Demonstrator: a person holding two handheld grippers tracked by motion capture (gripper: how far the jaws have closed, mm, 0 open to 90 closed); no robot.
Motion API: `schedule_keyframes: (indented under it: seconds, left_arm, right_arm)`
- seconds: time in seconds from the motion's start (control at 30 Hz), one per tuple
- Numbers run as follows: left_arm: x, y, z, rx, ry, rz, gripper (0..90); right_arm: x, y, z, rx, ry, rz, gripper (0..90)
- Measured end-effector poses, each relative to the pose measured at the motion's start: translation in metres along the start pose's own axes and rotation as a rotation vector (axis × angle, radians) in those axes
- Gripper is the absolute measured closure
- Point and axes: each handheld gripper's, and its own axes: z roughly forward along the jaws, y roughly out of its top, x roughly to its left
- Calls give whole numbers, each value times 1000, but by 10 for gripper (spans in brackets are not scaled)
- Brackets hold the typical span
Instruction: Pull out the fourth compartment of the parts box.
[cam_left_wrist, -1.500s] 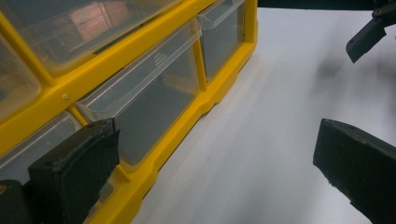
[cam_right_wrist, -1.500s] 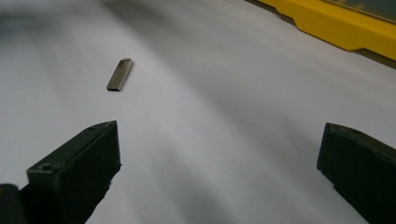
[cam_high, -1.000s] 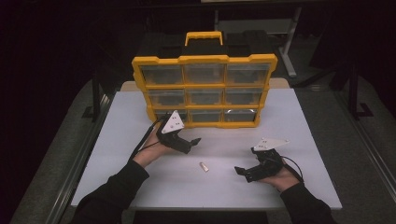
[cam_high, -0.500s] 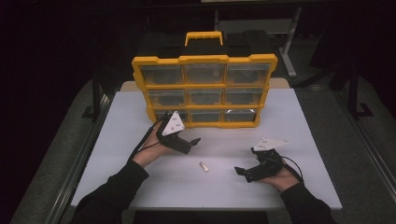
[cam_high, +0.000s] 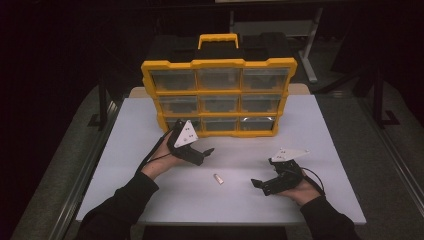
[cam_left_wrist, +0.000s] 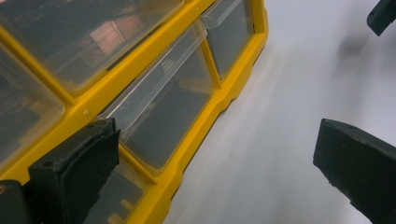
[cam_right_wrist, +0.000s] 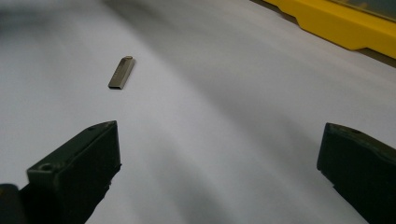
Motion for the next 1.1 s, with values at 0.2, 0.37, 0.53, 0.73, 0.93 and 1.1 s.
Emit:
schedule_keyframes:
  seconds: [0.2,0.37,0.53,0.73,0.93,1.1]
  left_arm:
    - [-1,0,0,0,9,22,1]
    - [-2,0,0,3,15,40,1]
    - [-3,0,1,4,23,56,1]
    - [-4,0,1,9,34,80,1]
    - [-6,0,1,12,47,108,1]
    - [-6,0,1,19,53,126,1]
  right_arm:
    - [0,0,0,-1,0,1,0]
    - [0,0,0,-1,0,1,0]
    - [0,0,0,-3,-1,1,0]
    - [0,0,0,-3,0,1,0]
    - [0,0,-1,-4,1,-1,0]
    - [0,0,0,-3,2,0,0]
